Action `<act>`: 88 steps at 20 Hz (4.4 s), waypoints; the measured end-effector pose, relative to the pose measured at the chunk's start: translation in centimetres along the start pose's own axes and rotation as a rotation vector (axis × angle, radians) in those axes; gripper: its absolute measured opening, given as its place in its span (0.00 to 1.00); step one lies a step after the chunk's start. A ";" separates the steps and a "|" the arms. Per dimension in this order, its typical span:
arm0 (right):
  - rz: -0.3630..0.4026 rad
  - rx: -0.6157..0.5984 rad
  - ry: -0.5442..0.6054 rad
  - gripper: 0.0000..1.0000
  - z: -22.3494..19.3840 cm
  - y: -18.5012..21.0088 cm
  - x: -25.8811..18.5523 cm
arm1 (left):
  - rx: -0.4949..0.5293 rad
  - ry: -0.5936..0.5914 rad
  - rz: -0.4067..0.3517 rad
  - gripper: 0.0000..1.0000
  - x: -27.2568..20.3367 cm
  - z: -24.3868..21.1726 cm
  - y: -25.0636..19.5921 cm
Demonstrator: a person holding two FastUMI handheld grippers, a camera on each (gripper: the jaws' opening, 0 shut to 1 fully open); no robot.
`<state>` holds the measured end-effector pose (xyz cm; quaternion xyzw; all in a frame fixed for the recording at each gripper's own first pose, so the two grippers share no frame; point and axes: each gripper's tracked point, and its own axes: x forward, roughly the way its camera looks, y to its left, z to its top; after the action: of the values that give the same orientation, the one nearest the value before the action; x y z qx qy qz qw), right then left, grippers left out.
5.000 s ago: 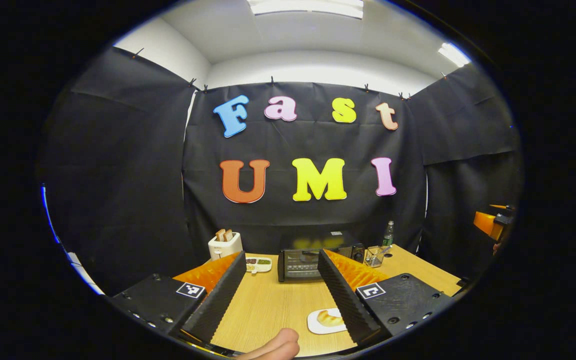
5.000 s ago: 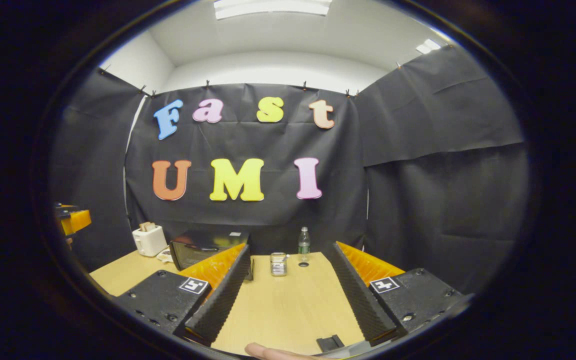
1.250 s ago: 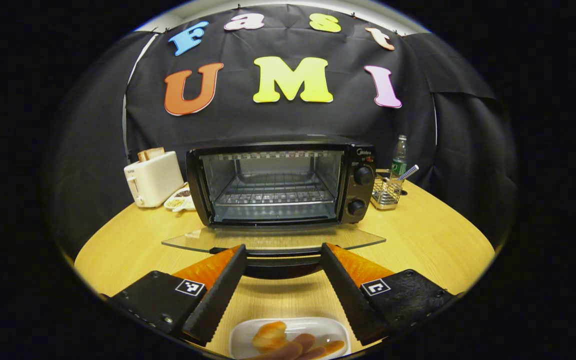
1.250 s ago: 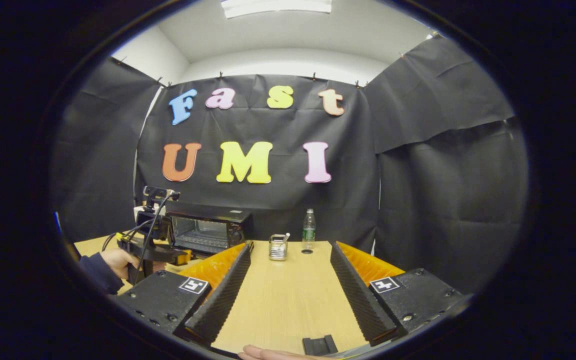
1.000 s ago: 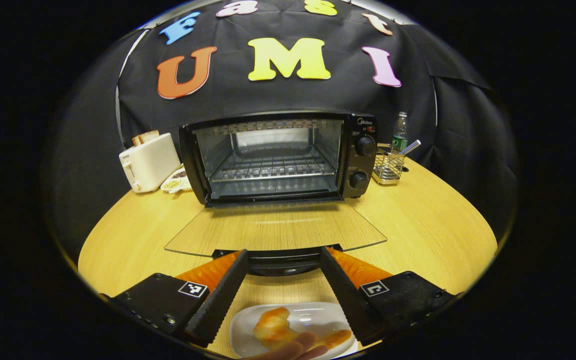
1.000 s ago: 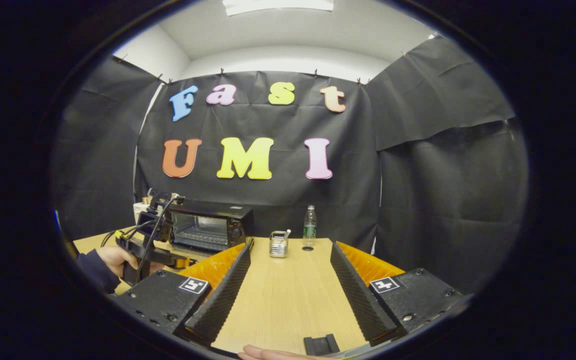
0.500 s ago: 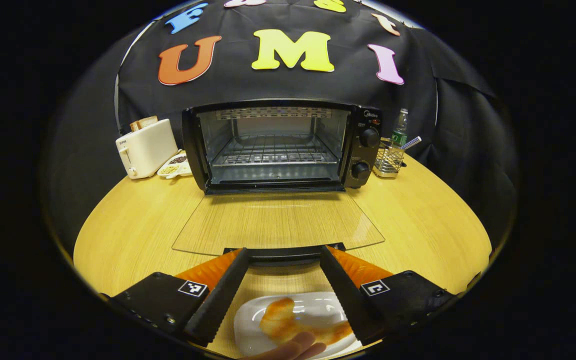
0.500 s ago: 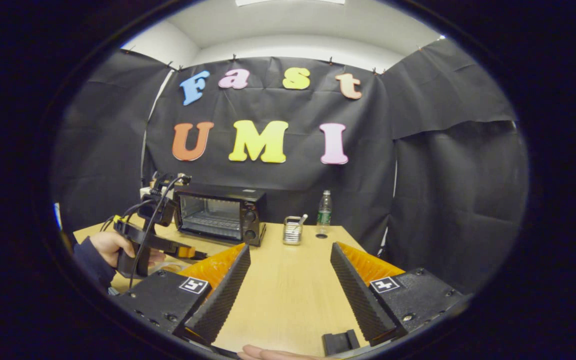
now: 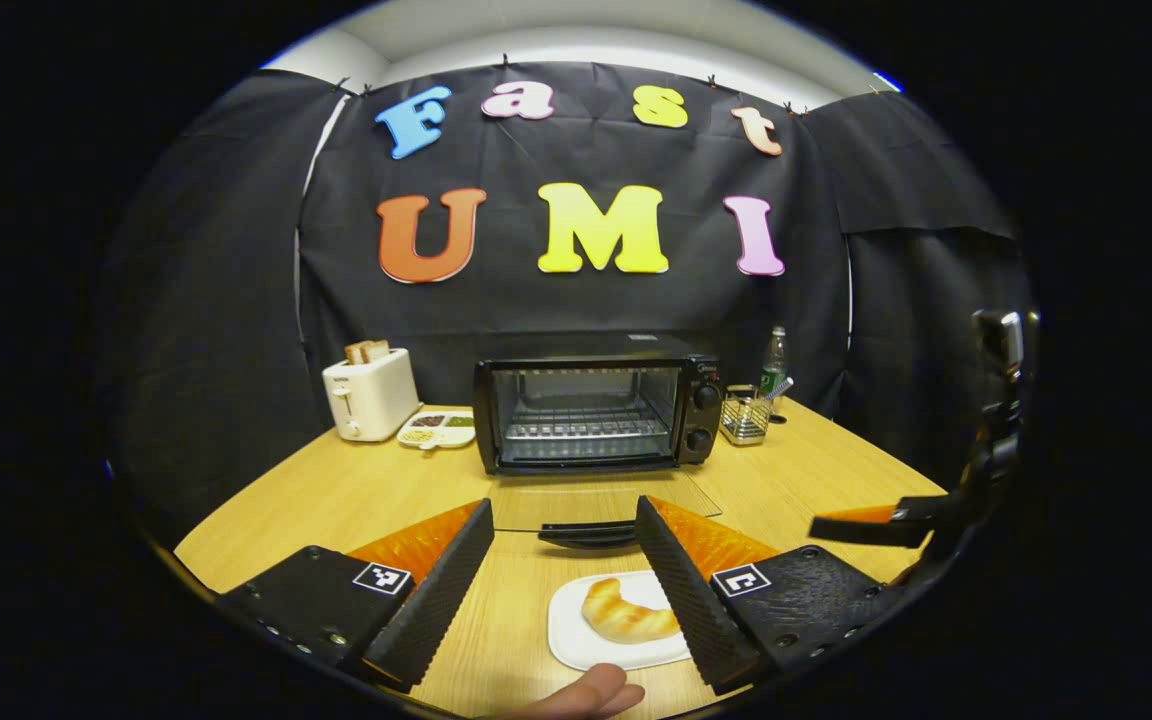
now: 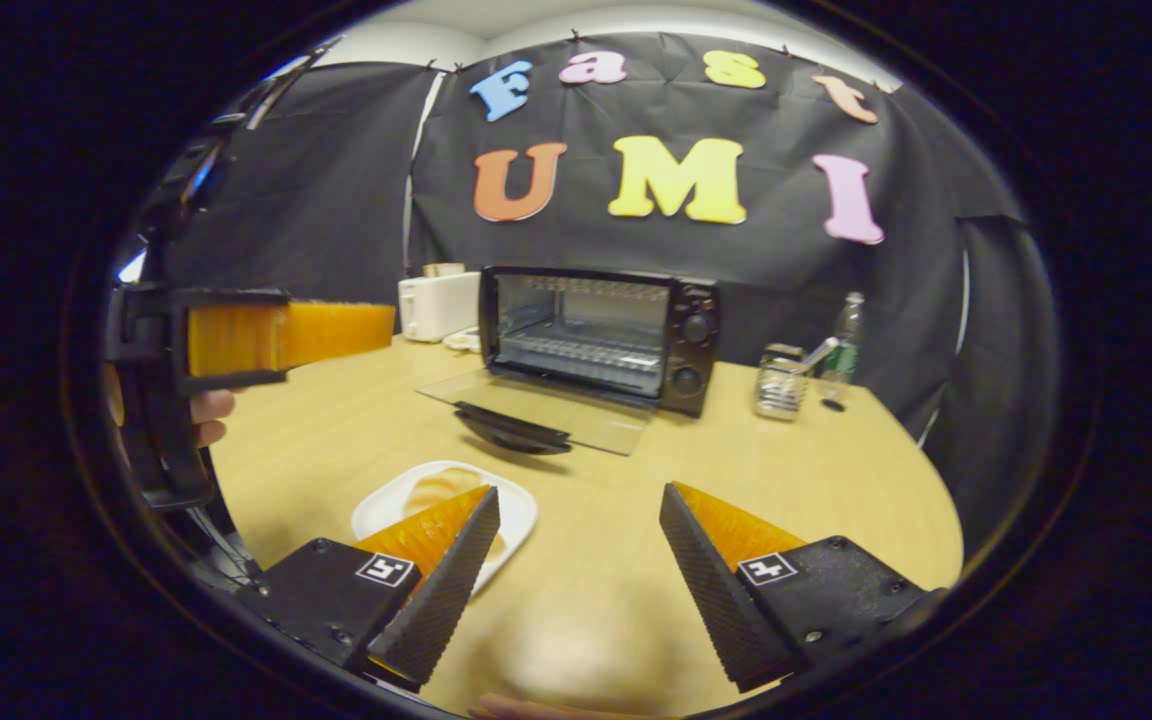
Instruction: Open the electric oven with the left hand, put the food in, and close the electric oven.
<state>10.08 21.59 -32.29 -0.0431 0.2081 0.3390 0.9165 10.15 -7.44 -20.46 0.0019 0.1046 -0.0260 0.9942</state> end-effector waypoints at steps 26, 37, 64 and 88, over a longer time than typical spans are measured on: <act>0.219 -0.200 0.214 0.58 -2.6 7.0 5.6 | -0.028 -0.386 -0.010 0.93 -16.7 10.0 6.0; 0.189 0.027 0.044 0.55 9.7 7.5 8.9 | -0.043 -0.380 -0.054 0.93 -15.8 9.6 6.9; -0.200 0.771 -0.364 0.61 19.9 -9.3 32.7 | -0.053 -0.246 0.104 0.94 -10.7 6.1 12.0; -0.210 0.234 -0.339 1.00 21.5 -2.6 3.5 | 0.043 -0.227 0.075 0.94 -10.9 6.6 6.9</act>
<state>21.71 26.42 -14.38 0.0997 0.0836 0.2176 0.9673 1.23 -0.01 -11.71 0.0241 -0.0094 0.0089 0.9996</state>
